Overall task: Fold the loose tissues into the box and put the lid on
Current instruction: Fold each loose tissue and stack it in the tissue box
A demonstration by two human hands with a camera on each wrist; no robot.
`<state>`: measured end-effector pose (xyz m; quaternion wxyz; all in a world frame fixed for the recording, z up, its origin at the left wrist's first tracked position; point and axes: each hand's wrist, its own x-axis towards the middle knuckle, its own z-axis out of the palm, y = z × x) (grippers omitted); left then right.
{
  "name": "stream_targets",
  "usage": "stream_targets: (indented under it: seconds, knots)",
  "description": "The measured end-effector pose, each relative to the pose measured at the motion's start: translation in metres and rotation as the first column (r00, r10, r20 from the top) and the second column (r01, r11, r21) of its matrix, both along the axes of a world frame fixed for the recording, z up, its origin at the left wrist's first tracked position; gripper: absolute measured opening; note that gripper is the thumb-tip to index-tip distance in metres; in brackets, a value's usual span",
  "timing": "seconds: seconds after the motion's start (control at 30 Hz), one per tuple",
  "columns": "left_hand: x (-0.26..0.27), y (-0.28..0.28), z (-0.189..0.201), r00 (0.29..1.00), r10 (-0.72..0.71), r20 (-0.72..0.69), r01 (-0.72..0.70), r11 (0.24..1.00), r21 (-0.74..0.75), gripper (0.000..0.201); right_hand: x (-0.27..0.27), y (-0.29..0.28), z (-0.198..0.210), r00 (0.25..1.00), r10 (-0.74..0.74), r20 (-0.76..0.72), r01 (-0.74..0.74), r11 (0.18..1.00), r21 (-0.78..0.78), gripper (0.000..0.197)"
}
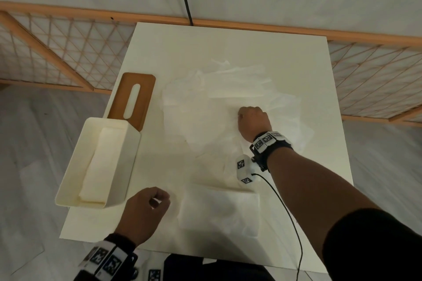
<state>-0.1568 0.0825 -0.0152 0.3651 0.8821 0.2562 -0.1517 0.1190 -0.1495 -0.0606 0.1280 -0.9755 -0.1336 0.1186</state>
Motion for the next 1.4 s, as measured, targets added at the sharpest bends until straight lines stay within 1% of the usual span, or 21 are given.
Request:
stream_targets:
  seconds: [0.13, 0.2, 0.23, 0.27, 0.33, 0.4, 0.43, 0.47, 0.57, 0.6, 0.67, 0.73, 0.8, 0.9, 0.93, 1.0, 1.1, 1.2, 1.23, 1.3, 1.4]
  knots:
    - [0.022, -0.004, 0.008, 0.999, -0.005, 0.05, 0.007, 1.0, -0.031, 0.01, -0.016, -0.001, 0.03, 0.995, -0.064, 0.07, 0.041, 0.955, 0.294, 0.015]
    - [0.041, -0.012, 0.013, 0.995, 0.064, 0.081, -0.046, 0.977, -0.208, 0.007, -0.035, -0.003, 0.05, 0.989, 0.0, 0.147, -0.052, 0.935, 0.35, 0.012]
    - [0.052, -0.019, 0.017, 0.984, 0.156, 0.082, -0.117, 0.928, -0.353, 0.011, -0.046, -0.005, 0.059, 0.977, 0.054, 0.204, -0.125, 0.929, 0.348, 0.011]
    - [0.065, -0.026, 0.021, 0.96, 0.276, 0.048, -0.214, 0.834, -0.509, 0.019, -0.058, -0.006, 0.066, 0.959, 0.116, 0.259, -0.201, 0.922, 0.331, 0.011]
    - [0.092, -0.037, 0.029, 0.885, 0.45, -0.122, -0.388, 0.566, -0.727, 0.046, -0.083, -0.009, 0.076, 0.922, 0.227, 0.315, -0.318, 0.907, 0.276, 0.012]
    - [0.118, -0.043, 0.037, 0.834, 0.46, -0.306, -0.479, 0.325, -0.816, 0.078, -0.107, -0.014, 0.08, 0.898, 0.327, 0.296, -0.397, 0.892, 0.217, 0.015]
    - [0.127, -0.044, 0.041, 0.838, 0.42, -0.349, -0.486, 0.28, -0.828, 0.086, -0.119, -0.017, 0.079, 0.887, 0.374, 0.272, -0.431, 0.882, 0.192, 0.016]
    - [0.133, -0.044, 0.045, 0.857, 0.377, -0.351, -0.472, 0.303, -0.828, 0.08, -0.129, -0.02, 0.077, 0.877, 0.415, 0.242, -0.46, 0.871, 0.174, 0.018]
    - [0.137, -0.045, 0.054, 0.935, 0.307, -0.179, -0.341, 0.637, -0.692, 0.025, -0.153, -0.03, 0.072, 0.867, 0.47, 0.164, -0.496, 0.847, 0.191, 0.017]
    - [0.137, -0.045, 0.053, 0.956, 0.273, -0.11, -0.279, 0.723, -0.631, 0.017, -0.157, -0.034, 0.072, 0.882, 0.45, 0.14, -0.471, 0.847, 0.248, 0.016]
    - [0.132, -0.044, 0.055, 0.976, 0.218, -0.011, -0.179, 0.774, -0.607, 0.015, -0.157, -0.043, 0.075, 0.96, 0.277, 0.022, -0.257, 0.854, 0.452, 0.02]
    - [0.127, -0.041, 0.061, 0.983, 0.178, 0.039, -0.115, 0.772, -0.625, 0.016, -0.148, -0.05, 0.078, 0.98, -0.034, -0.196, 0.147, 0.788, 0.597, 0.033]
    - [0.123, -0.036, 0.07, 0.992, 0.099, 0.074, -0.025, 0.743, -0.669, 0.02, -0.135, -0.05, 0.079, 0.845, -0.185, -0.501, 0.492, 0.636, 0.595, 0.056]
    - [0.117, -0.028, 0.08, 0.991, 0.08, 0.106, 0.028, 0.655, -0.755, 0.024, -0.126, -0.044, 0.066, 0.546, 0.023, -0.838, 0.785, 0.338, 0.52, 0.081]
    - [0.115, -0.025, 0.082, 0.99, 0.105, 0.097, 0.014, 0.605, -0.796, 0.027, -0.127, -0.04, 0.064, 0.484, 0.119, -0.867, 0.82, 0.286, 0.497, 0.078]
    - [0.109, -0.019, 0.081, 0.985, 0.157, 0.076, -0.008, 0.479, -0.878, 0.034, -0.133, -0.03, 0.06, 0.429, 0.263, -0.864, 0.837, 0.244, 0.49, 0.074]
    - [0.096, -0.012, 0.078, 0.978, 0.205, 0.047, -0.021, 0.32, -0.947, 0.038, -0.143, -0.013, 0.057, 0.398, 0.373, -0.838, 0.828, 0.247, 0.504, 0.074]
    - [0.088, -0.006, 0.073, 0.967, 0.25, 0.036, -0.035, 0.274, -0.961, 0.044, -0.15, 0.001, 0.062, 0.446, 0.441, -0.779, 0.818, 0.152, 0.555, 0.051]
    - [0.086, -0.002, 0.07, 0.962, 0.273, 0.028, -0.053, 0.285, -0.957, 0.048, -0.15, 0.003, 0.067, 0.48, 0.424, -0.768, 0.816, 0.106, 0.569, 0.044]
    - [0.083, 0.007, 0.064, 0.957, 0.287, 0.031, -0.083, 0.375, -0.923, 0.05, -0.148, 0.001, 0.076, 0.558, 0.375, -0.74, 0.781, 0.062, 0.621, 0.038]
    - [0.077, 0.018, 0.057, 0.97, 0.232, 0.068, -0.073, 0.548, -0.833, 0.053, -0.142, -0.009, 0.085, 0.647, 0.255, -0.718, 0.717, 0.117, 0.687, 0.023]
